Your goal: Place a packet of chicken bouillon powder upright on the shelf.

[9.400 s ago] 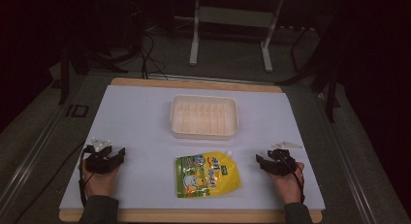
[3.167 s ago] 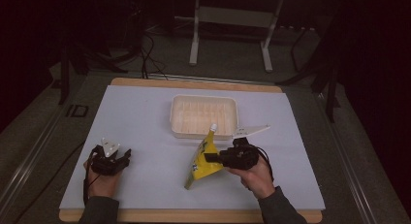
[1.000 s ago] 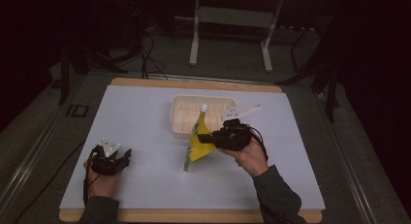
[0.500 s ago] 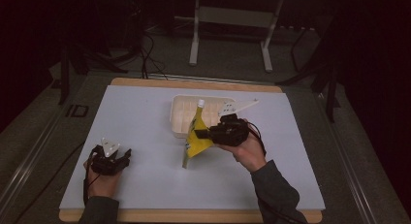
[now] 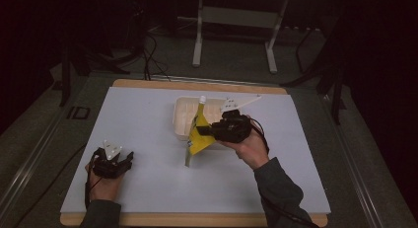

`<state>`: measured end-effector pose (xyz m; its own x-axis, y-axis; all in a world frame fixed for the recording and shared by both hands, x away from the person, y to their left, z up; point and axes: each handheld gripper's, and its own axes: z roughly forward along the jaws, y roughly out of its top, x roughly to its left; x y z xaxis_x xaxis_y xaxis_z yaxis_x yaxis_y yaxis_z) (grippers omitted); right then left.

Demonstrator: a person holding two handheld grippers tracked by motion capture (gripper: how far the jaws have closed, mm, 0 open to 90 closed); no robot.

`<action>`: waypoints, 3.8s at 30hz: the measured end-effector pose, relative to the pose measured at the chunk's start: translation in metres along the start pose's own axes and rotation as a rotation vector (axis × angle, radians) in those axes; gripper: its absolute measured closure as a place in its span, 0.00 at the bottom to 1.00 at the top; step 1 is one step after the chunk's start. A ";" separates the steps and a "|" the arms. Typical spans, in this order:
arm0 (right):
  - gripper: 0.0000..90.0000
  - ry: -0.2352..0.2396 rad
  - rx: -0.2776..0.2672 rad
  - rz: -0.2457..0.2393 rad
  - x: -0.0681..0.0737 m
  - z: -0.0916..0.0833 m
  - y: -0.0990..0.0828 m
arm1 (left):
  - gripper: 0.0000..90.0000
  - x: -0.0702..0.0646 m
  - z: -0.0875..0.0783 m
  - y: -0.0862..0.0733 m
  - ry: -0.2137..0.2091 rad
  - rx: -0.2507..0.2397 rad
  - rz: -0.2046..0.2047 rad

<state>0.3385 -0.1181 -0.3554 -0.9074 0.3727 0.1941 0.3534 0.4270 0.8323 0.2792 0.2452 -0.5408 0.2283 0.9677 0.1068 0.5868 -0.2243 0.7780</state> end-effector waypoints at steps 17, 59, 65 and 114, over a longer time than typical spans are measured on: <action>1.00 -0.028 -0.012 -0.007 -0.006 0.000 0.010 | 0.52 0.000 0.000 0.000 -0.002 0.001 0.000; 1.00 -0.090 -0.034 -0.018 -0.030 0.009 0.029 | 0.52 0.000 0.000 0.000 -0.003 -0.003 0.000; 1.00 -0.096 -0.038 -0.017 -0.035 0.011 0.029 | 0.52 -0.001 0.001 0.000 -0.002 -0.004 0.000; 1.00 -0.194 -0.085 0.019 -0.063 0.042 0.042 | 0.52 0.000 0.000 0.000 -0.006 -0.008 -0.002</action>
<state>0.4199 -0.0895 -0.3544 -0.8372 0.5351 0.1132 0.3419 0.3506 0.8719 0.2795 0.2453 -0.5404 0.2313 0.9676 0.1014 0.5815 -0.2210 0.7830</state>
